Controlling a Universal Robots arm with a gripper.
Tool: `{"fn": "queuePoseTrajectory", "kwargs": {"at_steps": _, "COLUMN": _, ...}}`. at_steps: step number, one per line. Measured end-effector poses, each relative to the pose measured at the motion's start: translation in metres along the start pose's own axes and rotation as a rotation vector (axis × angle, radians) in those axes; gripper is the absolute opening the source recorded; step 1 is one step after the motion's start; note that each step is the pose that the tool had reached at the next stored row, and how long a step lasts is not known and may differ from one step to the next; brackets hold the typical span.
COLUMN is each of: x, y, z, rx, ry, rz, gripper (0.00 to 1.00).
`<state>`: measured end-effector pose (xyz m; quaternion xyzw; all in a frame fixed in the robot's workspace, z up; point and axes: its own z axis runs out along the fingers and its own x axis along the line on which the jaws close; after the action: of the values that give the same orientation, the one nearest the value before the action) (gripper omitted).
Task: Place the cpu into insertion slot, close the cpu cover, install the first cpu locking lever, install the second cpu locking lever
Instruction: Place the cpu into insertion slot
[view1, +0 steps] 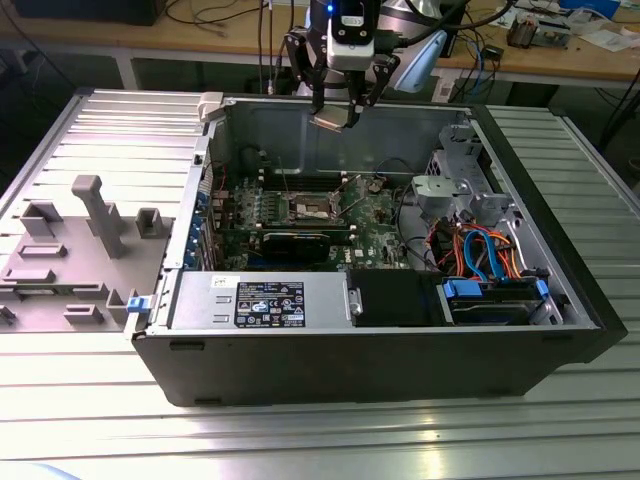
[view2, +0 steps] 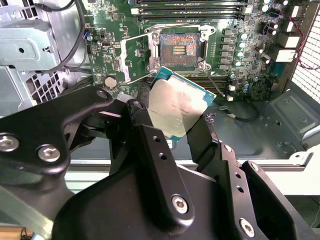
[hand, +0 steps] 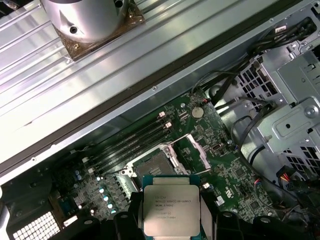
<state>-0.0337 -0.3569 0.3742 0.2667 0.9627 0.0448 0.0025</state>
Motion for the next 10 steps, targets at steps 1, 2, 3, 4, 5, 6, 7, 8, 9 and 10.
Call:
{"fn": "queuePoseTrajectory", "kwargs": {"at_steps": 1, "x": 0.0, "y": 0.0, "z": 0.0, "rx": -0.0001, "ry": -0.0001, "rz": 0.002, "gripper": 0.54}}
{"fn": "queuePoseTrajectory", "kwargs": {"at_steps": 2, "x": 0.0, "y": 0.0, "z": 0.0, "rx": -0.0002, "ry": -0.0003, "rz": 0.003, "gripper": 0.54}}
{"fn": "queuePoseTrajectory", "kwargs": {"at_steps": 3, "x": 0.0, "y": 0.0, "z": 0.0, "rx": -0.0001, "ry": -0.0004, "rz": 0.004, "gripper": 0.54}}
{"fn": "queuePoseTrajectory", "kwargs": {"at_steps": 4, "x": 0.0, "y": 0.0, "z": 0.0, "rx": -0.0001, "ry": -0.0004, "rz": 0.004, "gripper": 0.54}}
{"fn": "queuePoseTrajectory", "kwargs": {"at_steps": 5, "x": 0.0, "y": 0.0, "z": 0.0, "rx": -0.0001, "ry": -0.0004, "rz": 0.005, "gripper": 0.54}}
{"fn": "queuePoseTrajectory", "kwargs": {"at_steps": 6, "x": 0.0, "y": 0.0, "z": 0.0, "rx": -0.0001, "ry": -0.0006, "rz": 0.006, "gripper": 0.54}}
{"fn": "queuePoseTrajectory", "kwargs": {"at_steps": 7, "x": 0.0, "y": 0.0, "z": 0.0, "rx": -0.0001, "ry": -0.0007, "rz": 0.008, "gripper": 0.54}}
{"fn": "queuePoseTrajectory", "kwargs": {"at_steps": 8, "x": 0.0, "y": 0.0, "z": 0.0, "rx": -0.0002, "ry": -0.001, "rz": 0.012, "gripper": 0.54}}
{"fn": "queuePoseTrajectory", "kwargs": {"at_steps": 9, "x": 0.0, "y": 0.0, "z": 0.0, "rx": -0.0003, "ry": -0.0014, "rz": 0.016, "gripper": 0.54}}
{"fn": "queuePoseTrajectory", "kwargs": {"at_steps": 10, "x": 0.0, "y": 0.0, "z": 0.0, "rx": -0.0004, "ry": -0.0017, "rz": 0.02, "gripper": 0.54}}
